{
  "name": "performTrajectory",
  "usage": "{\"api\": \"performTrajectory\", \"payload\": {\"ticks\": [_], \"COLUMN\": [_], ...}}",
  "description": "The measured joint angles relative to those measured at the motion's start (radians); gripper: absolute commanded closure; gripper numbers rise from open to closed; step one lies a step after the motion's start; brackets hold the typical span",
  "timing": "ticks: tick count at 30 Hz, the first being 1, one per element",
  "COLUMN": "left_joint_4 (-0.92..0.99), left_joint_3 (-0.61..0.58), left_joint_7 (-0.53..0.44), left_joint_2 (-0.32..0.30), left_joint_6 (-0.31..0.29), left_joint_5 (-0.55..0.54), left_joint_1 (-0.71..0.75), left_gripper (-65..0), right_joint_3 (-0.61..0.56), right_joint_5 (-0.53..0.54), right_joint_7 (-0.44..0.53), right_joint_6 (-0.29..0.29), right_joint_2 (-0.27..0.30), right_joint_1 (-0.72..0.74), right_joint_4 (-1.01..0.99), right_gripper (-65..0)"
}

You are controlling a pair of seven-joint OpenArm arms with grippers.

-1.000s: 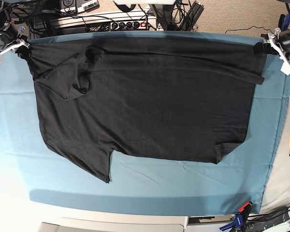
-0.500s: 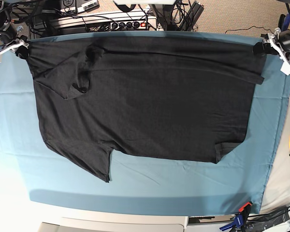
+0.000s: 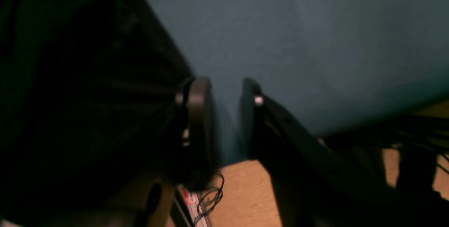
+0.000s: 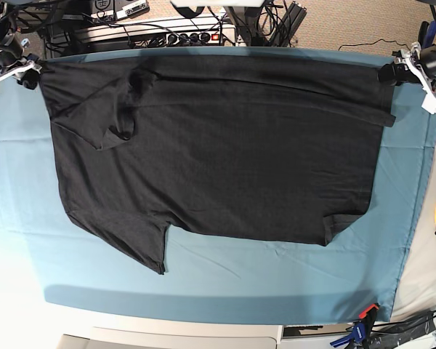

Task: Fold the T-shirt properly
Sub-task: 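Pull the shirt by its shoulder corners toward the robot with both grippers, then release the shoulder corner and grasp the nearest hem corner with the right gripper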

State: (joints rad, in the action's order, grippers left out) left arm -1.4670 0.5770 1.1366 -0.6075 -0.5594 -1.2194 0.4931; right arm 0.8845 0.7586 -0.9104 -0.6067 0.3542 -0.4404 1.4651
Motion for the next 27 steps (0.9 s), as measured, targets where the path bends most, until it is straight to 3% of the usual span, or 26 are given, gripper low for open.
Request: {"api": "performTrajectory", "payload": {"ticks": [8,10,15,27], "left_joint_4": [-0.004,0.006,0.005,-0.050], "left_joint_3": [0.079,0.124,0.174,0.186], "left_joint_7": [0.014,0.017,-0.008,-0.029], "left_joint_2": [0.005,-0.019,-0.047,-0.126], "left_joint_6": [-0.002,0.018,0.014,0.012], "left_joint_5": [0.009,0.068,0.055,0.061], "left_joint_1": [0.002,0.004,-0.006,-0.161], "left_gripper": [-19.9,-19.9,-19.9,-19.9], "right_joint_3": [0.001,0.002,0.003,0.006], "right_joint_5": [-0.014,-0.016,-0.037,-0.082], "right_joint_7": [0.004,0.006,0.012,0.031], "right_joint_6": [0.000,0.000,0.000,-0.001], "right_joint_2": [0.000,0.002,0.011,0.030], "right_joint_1": [0.013,0.019,0.054,0.286], "right_joint_4": [0.000,0.000,-0.001,-0.003], "right_gripper": [-16.1,-16.1,-16.1,-16.1]}}
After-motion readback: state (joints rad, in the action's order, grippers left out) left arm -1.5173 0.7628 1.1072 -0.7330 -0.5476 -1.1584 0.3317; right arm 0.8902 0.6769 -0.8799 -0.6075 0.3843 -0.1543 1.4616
